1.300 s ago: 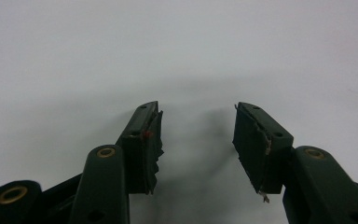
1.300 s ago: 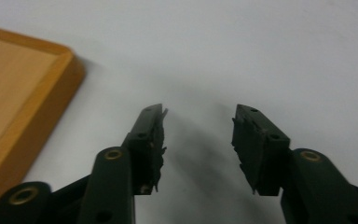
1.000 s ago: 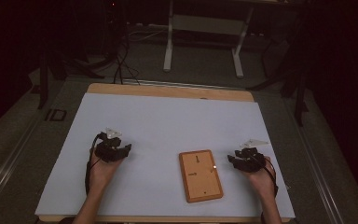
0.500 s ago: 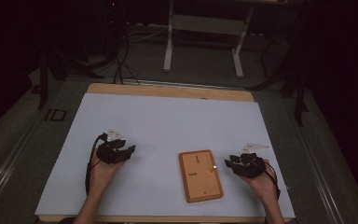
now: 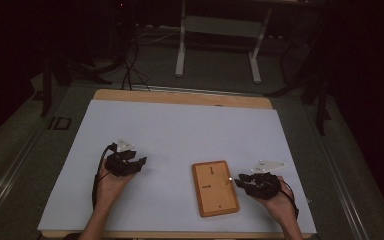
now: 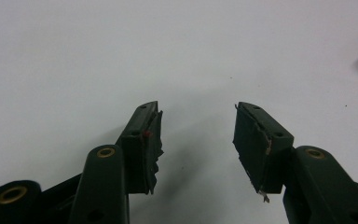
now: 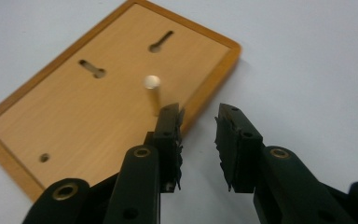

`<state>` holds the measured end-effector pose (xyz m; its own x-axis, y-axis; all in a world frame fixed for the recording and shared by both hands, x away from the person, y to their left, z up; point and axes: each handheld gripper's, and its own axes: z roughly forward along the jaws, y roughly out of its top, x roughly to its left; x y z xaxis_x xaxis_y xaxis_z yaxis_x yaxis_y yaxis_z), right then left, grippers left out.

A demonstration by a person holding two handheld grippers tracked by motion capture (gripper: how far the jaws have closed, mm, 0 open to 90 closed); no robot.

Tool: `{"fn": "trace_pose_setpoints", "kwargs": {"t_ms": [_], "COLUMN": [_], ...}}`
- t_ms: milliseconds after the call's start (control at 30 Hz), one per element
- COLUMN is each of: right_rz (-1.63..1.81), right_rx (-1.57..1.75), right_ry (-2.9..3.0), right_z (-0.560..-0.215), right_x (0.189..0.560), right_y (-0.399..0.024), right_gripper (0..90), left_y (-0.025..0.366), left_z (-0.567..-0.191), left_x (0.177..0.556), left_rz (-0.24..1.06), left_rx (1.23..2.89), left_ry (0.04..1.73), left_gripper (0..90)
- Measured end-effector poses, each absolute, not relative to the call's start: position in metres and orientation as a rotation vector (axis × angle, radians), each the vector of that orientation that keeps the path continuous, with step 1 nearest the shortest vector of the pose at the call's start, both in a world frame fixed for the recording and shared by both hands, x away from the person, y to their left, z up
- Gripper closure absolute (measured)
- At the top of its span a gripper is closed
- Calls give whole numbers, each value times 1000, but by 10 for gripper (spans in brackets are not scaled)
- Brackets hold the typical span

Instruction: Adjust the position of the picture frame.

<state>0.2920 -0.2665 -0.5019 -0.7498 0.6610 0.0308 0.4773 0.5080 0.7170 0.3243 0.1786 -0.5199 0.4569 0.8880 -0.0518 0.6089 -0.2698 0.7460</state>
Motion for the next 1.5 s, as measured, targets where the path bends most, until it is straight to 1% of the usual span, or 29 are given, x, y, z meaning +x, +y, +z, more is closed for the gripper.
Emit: {"fn": "trace_pose_setpoints", "kwargs": {"t_ms": [333, 467, 633, 700, 800, 1200, 1500], "right_rz": [1096, 1110, 1106, 1098, 1101, 1174, 1177], "right_rx": [892, 903, 936, 943, 969, 1063, 1051], "right_ry": [2551, 2530, 2490, 2484, 2451, 2398, 2359], "right_z": [-505, -506, -513, -514, -520, -520, -514], "right_x": [289, 293, 296, 295, 292, 293, 297], "right_y": [-253, -245, -235, -234, -231, -232, -231], "right_gripper": [673, 701, 761, 765, 817, 840, 842], "left_y": [179, 178, 178, 178, 178, 178, 178], "left_z": [-521, -522, -522, -522, -523, -524, -524], "left_x": [325, 326, 326, 326, 326, 327, 327], "left_rz": [494, 496, 497, 496, 494, 490, 491], "left_rx": [1995, 1998, 2004, 2005, 2007, 2005, 2004], "left_ry": [1249, 1248, 1250, 1251, 1251, 1265, 1266], "left_gripper": [503, 503, 503, 503, 503, 504, 506]}}
